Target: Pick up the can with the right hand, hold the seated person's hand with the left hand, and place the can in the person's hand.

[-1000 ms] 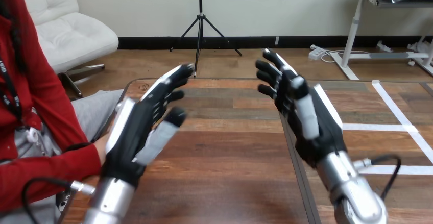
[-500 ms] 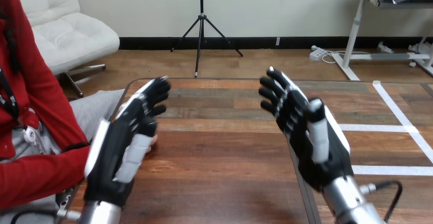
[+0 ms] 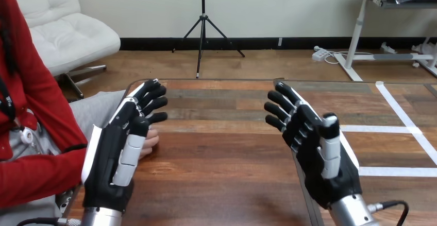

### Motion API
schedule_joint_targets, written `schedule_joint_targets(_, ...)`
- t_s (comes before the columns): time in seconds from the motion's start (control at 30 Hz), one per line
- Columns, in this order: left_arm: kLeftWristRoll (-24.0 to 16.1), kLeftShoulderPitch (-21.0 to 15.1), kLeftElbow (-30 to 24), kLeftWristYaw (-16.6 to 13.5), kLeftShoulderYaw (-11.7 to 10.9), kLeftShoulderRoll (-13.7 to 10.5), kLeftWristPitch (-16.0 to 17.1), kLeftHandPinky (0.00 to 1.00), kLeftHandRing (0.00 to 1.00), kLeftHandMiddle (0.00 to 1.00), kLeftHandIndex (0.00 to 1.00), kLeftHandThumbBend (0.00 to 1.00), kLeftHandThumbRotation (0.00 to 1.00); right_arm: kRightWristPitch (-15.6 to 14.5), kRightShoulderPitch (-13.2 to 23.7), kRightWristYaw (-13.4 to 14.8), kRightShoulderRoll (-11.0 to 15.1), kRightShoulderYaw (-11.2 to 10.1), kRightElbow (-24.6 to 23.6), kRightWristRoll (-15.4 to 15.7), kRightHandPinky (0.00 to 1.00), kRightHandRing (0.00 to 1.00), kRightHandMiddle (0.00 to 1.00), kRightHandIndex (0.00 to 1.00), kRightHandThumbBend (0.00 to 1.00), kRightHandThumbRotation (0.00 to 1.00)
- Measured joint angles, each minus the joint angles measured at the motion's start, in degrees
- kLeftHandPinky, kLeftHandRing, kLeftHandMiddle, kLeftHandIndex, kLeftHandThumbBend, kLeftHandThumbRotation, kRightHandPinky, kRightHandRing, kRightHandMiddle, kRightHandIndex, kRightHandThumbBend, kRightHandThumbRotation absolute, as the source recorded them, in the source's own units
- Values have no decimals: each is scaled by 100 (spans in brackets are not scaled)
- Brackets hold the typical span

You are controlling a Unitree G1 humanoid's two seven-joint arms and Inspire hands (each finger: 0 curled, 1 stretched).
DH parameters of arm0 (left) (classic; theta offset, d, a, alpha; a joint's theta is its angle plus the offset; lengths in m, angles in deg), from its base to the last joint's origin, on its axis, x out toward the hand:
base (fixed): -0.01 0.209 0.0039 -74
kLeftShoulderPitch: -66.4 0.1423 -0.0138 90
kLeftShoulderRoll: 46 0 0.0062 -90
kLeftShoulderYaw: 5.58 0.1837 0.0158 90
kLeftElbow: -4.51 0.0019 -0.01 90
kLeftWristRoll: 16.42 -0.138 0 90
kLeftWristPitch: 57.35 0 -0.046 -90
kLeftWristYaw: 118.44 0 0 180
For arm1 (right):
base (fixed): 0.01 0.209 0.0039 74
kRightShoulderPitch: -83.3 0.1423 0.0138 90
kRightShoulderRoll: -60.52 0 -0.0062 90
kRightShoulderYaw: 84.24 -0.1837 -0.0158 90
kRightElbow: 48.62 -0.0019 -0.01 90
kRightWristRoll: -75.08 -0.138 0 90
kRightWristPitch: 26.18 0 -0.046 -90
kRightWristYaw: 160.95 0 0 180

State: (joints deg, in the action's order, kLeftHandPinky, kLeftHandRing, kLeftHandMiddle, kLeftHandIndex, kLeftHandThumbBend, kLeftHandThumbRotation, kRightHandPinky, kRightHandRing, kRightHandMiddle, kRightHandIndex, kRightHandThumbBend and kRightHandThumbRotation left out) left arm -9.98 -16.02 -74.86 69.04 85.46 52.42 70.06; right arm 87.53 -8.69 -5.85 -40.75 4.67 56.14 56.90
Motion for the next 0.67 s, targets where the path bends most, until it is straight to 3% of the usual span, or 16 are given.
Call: schedule_joint_targets(0.67,-1,0,-304,118,9,210,-74,68,78,79,78,70,95,398,-23,-59,-104,-28,0,15,92,89,90,90,100,100)
